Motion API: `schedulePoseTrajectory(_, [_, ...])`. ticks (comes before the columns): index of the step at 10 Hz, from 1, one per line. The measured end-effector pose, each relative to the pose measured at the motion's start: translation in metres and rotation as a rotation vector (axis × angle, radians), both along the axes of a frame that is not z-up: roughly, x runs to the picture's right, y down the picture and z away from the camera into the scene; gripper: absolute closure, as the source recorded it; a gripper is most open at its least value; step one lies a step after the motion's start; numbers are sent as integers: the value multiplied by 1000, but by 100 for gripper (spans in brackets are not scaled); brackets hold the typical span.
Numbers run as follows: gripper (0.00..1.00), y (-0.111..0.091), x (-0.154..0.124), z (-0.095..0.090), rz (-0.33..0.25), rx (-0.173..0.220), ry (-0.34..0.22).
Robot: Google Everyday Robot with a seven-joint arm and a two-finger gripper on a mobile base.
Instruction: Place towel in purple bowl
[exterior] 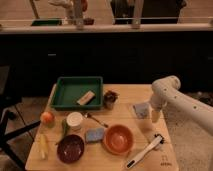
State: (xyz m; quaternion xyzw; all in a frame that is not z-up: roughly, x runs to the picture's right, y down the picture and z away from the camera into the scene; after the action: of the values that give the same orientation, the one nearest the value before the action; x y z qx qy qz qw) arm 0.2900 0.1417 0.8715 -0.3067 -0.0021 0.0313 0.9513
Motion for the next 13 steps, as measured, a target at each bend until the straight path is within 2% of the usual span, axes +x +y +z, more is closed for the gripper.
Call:
schedulePoseTrajectory(6, [20,-1,-27,12,12,-34,-113])
schedulePoseTrajectory(10, [20,2,-52,18,-41,-61,-196])
schedulePoseTrajectory(13, [20,4,-56,23,-64,-73,-225])
